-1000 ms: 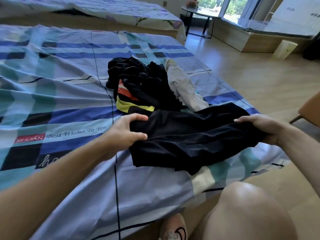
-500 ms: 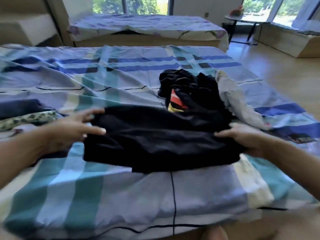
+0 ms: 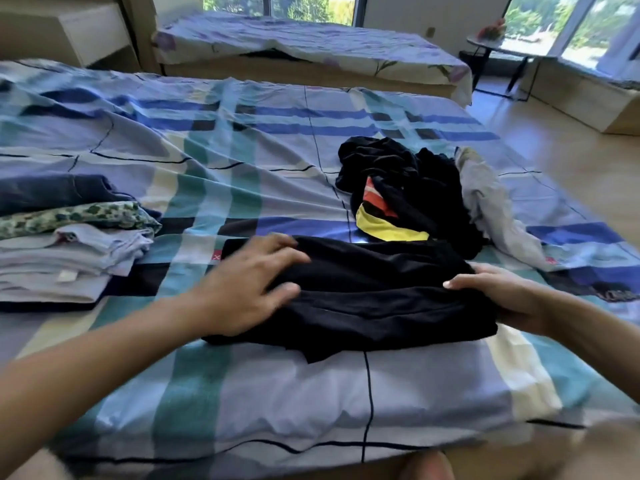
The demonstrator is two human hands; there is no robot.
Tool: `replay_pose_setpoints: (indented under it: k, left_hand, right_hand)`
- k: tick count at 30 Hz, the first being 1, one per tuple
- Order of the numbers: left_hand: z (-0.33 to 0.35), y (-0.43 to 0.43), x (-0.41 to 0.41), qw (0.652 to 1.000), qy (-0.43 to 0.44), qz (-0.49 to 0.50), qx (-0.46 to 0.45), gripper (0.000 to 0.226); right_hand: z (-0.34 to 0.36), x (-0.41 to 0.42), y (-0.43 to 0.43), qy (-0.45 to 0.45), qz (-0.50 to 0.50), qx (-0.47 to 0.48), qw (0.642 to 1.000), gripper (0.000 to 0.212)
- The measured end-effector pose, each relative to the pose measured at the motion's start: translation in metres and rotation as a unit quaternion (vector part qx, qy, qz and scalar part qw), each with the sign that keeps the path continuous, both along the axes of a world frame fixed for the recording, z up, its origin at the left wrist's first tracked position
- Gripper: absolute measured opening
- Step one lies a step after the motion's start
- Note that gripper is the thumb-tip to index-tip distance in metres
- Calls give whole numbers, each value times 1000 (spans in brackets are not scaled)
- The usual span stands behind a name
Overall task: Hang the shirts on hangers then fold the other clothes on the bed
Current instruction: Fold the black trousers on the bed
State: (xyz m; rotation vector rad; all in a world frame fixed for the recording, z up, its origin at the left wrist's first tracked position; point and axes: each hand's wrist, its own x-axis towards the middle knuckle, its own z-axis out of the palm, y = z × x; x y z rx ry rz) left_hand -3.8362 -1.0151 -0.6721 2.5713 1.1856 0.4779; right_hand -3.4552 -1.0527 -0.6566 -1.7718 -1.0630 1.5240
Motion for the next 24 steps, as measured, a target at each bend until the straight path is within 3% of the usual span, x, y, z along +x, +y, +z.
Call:
replay_pose_setpoints:
  k: [2, 4, 6, 8, 10, 11, 13, 16, 18, 21, 24]
  left_hand:
    - [-11, -13, 30, 993, -7, -109, -53, 66]
    - [-29, -31, 50, 975, 78, -139, -158, 69]
    - [-30, -38, 58, 951, 114, -138, -251, 62]
    - [-10, -31, 63, 926, -46, -102, -361, 51]
    - [12, -14, 54, 856, -259, 17, -448, 57]
    - [20, -6, 46, 816, -325, 60, -475, 68]
    - [29, 11, 26, 747, -411, 104, -512, 82]
    - [38, 24, -2, 690, -453, 121, -551, 75]
    - [35, 25, -14, 692, -442, 138, -554, 48]
    - [12, 30, -27, 761, -396, 257, -445, 19]
    - [-11, 41, -41, 798, -343, 325, -374, 25]
  right_hand:
    - [10, -7, 2, 11, -17, 23, 1000, 26]
    - [21, -18, 5, -1, -24, 35, 999, 44]
    - [38, -40, 7, -20, -11, 50, 998, 27]
    - [57, -62, 9, -58, -1, 62, 996, 14]
    - [73, -91, 16, -89, 21, 96, 991, 24]
    - [79, -106, 20, -115, 34, 117, 986, 30]
    - [88, -143, 26, -162, 82, 147, 972, 32]
    - [86, -193, 31, -104, 181, 155, 966, 40]
    - [75, -216, 34, -79, 259, 143, 952, 33]
    - [42, -220, 48, -131, 270, 199, 933, 17]
    - [9, -200, 55, -222, 238, 287, 901, 20]
